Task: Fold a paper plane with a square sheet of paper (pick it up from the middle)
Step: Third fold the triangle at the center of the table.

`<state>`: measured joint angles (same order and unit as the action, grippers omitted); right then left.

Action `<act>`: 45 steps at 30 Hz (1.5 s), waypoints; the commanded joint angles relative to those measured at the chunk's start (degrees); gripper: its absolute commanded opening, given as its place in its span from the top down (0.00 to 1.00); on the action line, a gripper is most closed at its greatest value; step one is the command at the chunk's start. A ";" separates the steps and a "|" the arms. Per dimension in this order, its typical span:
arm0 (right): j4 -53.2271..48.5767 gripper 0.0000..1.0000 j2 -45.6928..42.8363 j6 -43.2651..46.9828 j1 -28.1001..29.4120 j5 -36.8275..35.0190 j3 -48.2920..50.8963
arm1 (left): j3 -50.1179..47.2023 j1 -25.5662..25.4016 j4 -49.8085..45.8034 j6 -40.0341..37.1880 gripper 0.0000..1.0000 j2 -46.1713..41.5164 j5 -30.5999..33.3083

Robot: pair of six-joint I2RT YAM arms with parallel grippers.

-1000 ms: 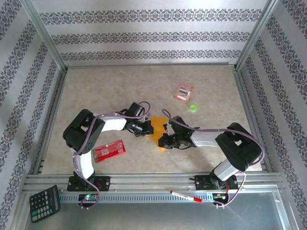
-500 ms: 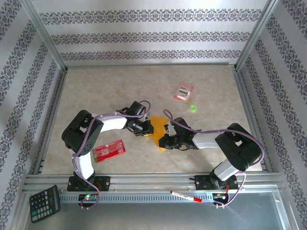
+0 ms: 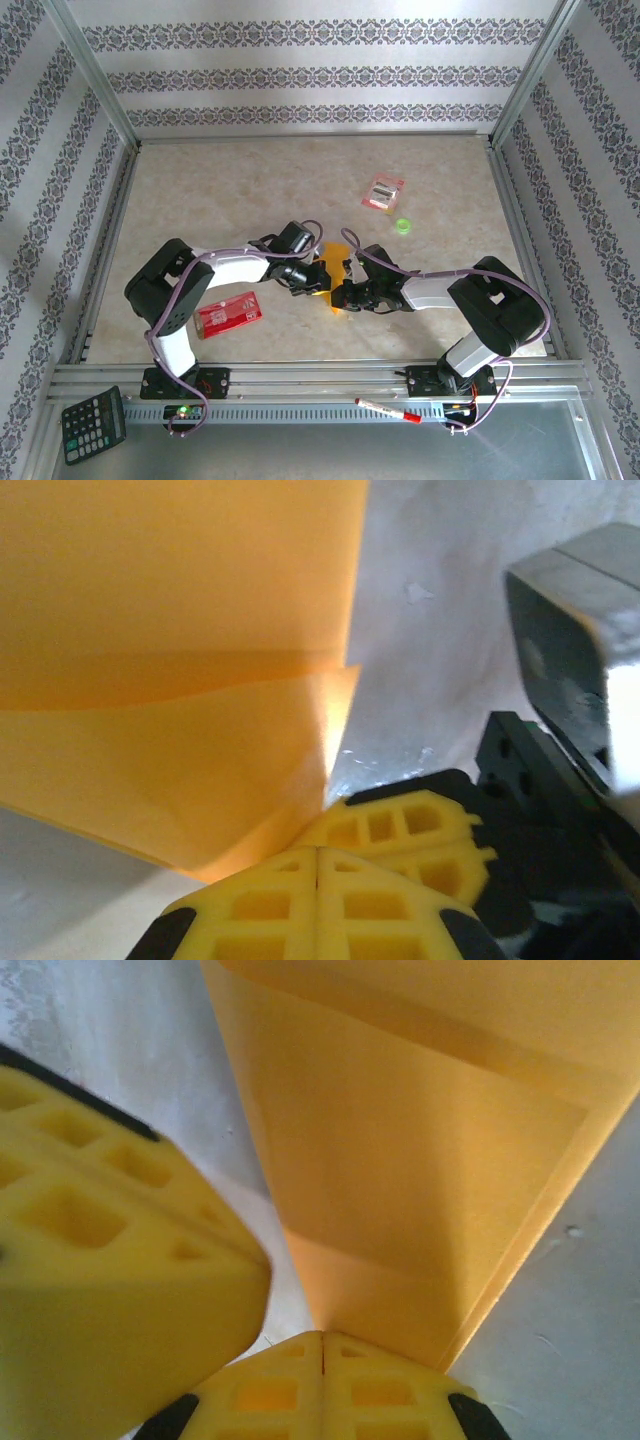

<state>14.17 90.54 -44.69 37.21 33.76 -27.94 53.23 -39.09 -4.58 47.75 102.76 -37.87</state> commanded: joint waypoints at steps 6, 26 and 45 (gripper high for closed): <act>-9.88 1.00 3.95 1.65 -0.33 -6.50 2.19 | -1.23 1.40 1.89 0.51 1.00 4.08 0.42; -18.25 1.00 5.71 5.14 -0.13 -8.90 0.26 | 3.24 8.84 -4.19 -6.11 1.00 7.16 0.89; -18.73 1.00 5.08 5.04 -0.12 -9.19 0.69 | 9.30 18.82 -7.54 -11.41 1.00 11.96 1.74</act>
<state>7.99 91.77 -41.63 36.95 33.76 -31.14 61.19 -23.86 -10.39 38.70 112.31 -45.23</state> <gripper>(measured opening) 0.040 0.049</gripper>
